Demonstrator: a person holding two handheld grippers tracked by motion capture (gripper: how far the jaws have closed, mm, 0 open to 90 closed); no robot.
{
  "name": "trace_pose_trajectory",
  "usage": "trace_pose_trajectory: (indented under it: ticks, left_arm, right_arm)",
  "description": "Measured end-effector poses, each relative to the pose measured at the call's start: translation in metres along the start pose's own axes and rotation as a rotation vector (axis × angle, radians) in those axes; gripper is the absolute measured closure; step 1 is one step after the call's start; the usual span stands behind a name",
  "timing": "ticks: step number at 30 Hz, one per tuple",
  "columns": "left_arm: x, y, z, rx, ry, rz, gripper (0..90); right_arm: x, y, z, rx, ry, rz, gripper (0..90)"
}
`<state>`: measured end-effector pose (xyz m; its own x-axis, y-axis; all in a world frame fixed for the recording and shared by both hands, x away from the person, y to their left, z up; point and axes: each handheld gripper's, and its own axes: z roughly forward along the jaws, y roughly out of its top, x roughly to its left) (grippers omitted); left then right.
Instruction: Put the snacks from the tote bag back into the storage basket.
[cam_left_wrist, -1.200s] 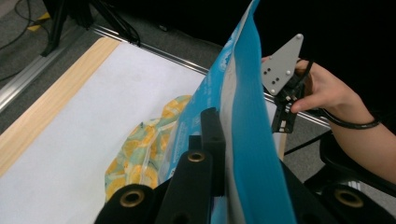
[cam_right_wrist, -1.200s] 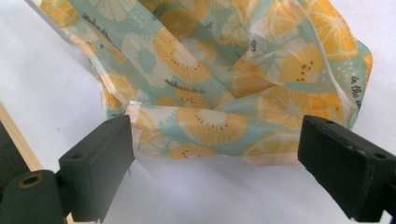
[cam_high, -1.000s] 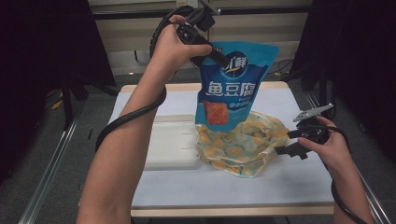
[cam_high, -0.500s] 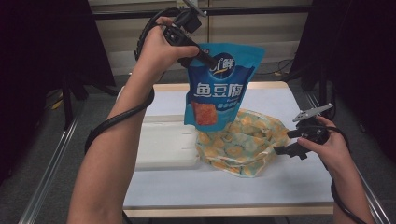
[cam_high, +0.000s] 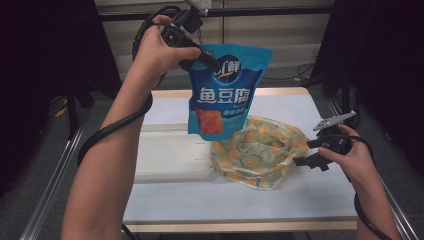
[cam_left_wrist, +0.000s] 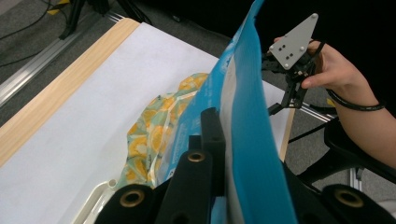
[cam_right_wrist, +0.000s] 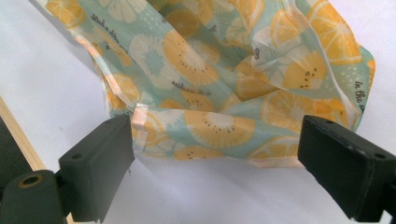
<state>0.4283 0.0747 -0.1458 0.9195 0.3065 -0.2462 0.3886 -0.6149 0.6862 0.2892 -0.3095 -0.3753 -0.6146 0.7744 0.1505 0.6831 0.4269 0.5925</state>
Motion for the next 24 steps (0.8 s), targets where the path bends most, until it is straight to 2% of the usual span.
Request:
trace_pose_trajectory:
  ticks: [7,8,9,11,15,16,18,24]
  left_arm:
    - [0.002,-0.008,-0.006,0.007,0.02,-0.008,90.0]
    - [0.003,-0.01,-0.006,0.007,0.008,-0.015,90.0]
    - [0.004,-0.011,-0.008,0.011,0.016,-0.007,90.0]
    - [0.005,-0.014,-0.009,0.01,0.019,-0.022,90.0]
    - [0.007,-0.018,-0.011,0.016,0.029,-0.016,90.0]
    - [0.007,-0.019,-0.012,0.012,0.022,-0.03,90.0]
    - [0.008,-0.02,-0.014,0.015,0.03,-0.018,90.0]
    - [0.008,-0.024,-0.02,0.016,0.032,-0.029,90.0]
  right_arm:
    - [0.0,0.0,0.001,0.008,0.007,-0.001,9.7]
    - [0.001,0.0,0.001,0.006,0.005,0.001,9.7]
    - [0.0,0.0,0.001,0.004,0.006,-0.002,9.7]
    - [0.0,0.0,0.0,0.002,0.002,-0.001,9.7]
    - [-0.001,-0.001,-0.001,0.002,0.0,0.002,9.7]
    - [0.0,-0.001,-0.001,0.003,-0.001,0.008,9.7]
    - [-0.001,-0.001,-0.001,-0.001,-0.002,0.005,9.7]
    - [0.0,0.0,-0.001,-0.004,0.0,-0.003,9.7]
